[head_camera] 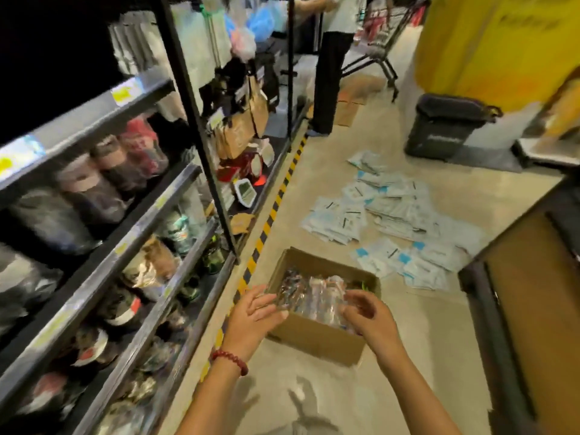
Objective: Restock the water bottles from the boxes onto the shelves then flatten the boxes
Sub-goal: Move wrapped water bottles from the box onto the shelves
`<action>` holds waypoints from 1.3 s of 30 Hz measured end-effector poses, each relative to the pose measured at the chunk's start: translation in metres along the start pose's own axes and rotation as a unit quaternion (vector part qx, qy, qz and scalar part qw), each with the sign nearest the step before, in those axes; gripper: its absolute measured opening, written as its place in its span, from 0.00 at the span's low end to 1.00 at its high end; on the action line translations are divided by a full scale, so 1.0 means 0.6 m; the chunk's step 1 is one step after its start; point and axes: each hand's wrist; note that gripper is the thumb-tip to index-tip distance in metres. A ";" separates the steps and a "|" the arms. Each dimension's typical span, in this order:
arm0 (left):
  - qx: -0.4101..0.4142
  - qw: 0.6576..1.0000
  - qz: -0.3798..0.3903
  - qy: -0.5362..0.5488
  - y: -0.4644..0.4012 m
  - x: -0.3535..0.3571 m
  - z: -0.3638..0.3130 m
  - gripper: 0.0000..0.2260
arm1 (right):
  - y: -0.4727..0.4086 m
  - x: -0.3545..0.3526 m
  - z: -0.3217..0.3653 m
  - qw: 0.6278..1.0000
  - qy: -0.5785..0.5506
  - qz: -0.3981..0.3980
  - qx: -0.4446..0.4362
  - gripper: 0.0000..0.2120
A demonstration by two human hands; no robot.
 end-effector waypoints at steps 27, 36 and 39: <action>-0.138 0.965 0.108 -0.196 -0.492 0.148 -0.064 0.28 | -0.354 -0.004 -0.144 0.968 0.020 -0.091 0.234 0.12; -0.242 0.935 0.109 -0.234 -0.721 0.173 0.038 0.30 | -0.539 0.028 -0.337 0.949 0.038 -0.046 0.311 0.09; -0.280 0.927 0.103 -0.227 -0.800 0.180 0.110 0.33 | -0.589 0.033 -0.430 0.939 0.044 -0.039 0.339 0.09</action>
Point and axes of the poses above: each hand's wrist, its own y-axis away from the middle knuckle, its own x-axis out of the palm, z = x × y, and after that the axes turned 9 degrees about -x, right-handed
